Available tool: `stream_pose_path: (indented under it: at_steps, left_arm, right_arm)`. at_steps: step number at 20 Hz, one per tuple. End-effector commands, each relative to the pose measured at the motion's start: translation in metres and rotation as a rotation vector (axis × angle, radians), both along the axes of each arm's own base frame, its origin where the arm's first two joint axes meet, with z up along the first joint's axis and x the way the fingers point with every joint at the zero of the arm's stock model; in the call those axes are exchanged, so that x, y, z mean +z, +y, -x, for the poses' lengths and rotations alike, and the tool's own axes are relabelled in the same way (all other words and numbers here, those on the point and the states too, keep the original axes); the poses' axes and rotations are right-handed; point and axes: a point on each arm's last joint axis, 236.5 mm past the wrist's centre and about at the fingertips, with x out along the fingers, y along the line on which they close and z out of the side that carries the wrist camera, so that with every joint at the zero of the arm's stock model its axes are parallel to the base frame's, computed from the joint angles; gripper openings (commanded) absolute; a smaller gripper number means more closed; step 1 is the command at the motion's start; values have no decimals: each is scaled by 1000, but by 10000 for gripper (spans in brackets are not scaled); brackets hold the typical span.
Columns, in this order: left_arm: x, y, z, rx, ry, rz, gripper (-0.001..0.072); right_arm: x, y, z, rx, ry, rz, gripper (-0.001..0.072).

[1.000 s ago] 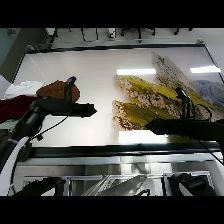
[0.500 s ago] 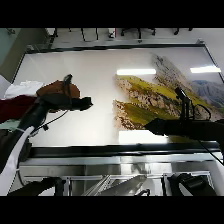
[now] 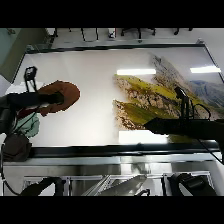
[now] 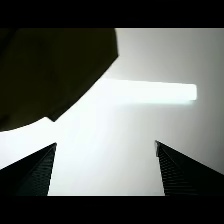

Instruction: Fold the shirts.

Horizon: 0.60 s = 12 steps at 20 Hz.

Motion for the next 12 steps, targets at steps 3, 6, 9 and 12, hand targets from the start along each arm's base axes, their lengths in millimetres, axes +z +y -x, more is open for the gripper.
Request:
stream_pose_path:
  at_steps: [3,6,9,12]
  left_arm:
    - [-69,92,1,168,154,-56,698]
    - [-97,112,-26,216,104,-69,698]
    - [-114,119,-48,227,87,-74,698]
    - [-129,119,-62,217,145,-51,697]
  right_arm:
    - [-15,-10,-26,-52,-26,53,556]
    - [-32,-10,-38,-68,14,63,587]
    - [-48,-9,-46,-80,54,73,649]
    - [-53,-10,-58,-105,43,71,648]
